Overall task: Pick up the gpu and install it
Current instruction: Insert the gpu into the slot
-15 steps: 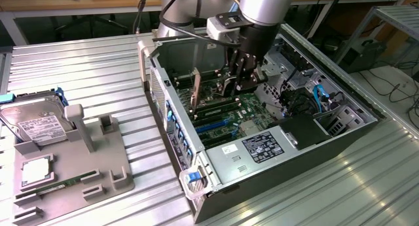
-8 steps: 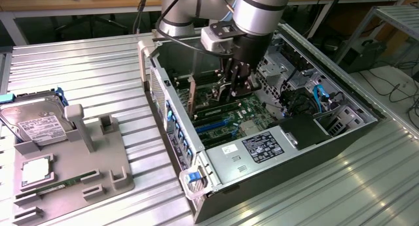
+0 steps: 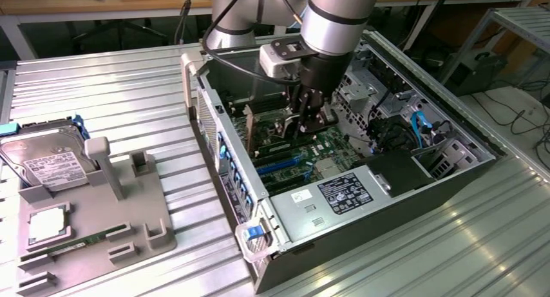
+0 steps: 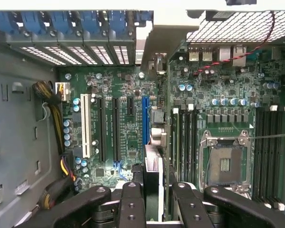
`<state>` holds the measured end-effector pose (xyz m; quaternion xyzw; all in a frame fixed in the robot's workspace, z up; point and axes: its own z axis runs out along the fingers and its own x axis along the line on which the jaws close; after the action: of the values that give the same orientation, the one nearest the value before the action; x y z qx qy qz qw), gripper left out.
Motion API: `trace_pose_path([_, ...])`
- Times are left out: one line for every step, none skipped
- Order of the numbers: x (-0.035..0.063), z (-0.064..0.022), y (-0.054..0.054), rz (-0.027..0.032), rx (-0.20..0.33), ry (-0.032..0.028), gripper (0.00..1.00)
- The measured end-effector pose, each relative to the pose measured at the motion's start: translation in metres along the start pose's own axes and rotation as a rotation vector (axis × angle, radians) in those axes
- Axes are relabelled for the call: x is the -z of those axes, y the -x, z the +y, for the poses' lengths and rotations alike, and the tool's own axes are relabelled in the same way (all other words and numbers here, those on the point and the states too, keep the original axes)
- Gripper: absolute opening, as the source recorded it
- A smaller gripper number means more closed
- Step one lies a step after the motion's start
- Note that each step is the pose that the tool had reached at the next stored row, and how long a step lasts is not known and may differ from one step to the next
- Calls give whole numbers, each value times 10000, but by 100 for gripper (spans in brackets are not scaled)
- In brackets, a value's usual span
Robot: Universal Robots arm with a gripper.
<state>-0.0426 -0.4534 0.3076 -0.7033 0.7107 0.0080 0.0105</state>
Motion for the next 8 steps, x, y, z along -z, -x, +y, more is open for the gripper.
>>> trace_pose_path([-19, 0, -1, 0, 2, 0, 27])
trace_pose_path([-35, 1, -3, 2, 2, 0, 27])
trace_pose_path([-52, 2, -5, 2, 1, 0, 27])
trace_pose_path([-66, 3, -8, 1, 0, 0, 27])
trace_pose_path([-73, 4, -11, 2, 0, 0, 27])
trace_pose_path([-80, 11, -13, 2, -1, 1, 27])
trace_pose_path([-87, 22, -13, 0, 0, -1, 27])
trace_pose_path([-92, 32, -13, 1, 1, -1, 27])
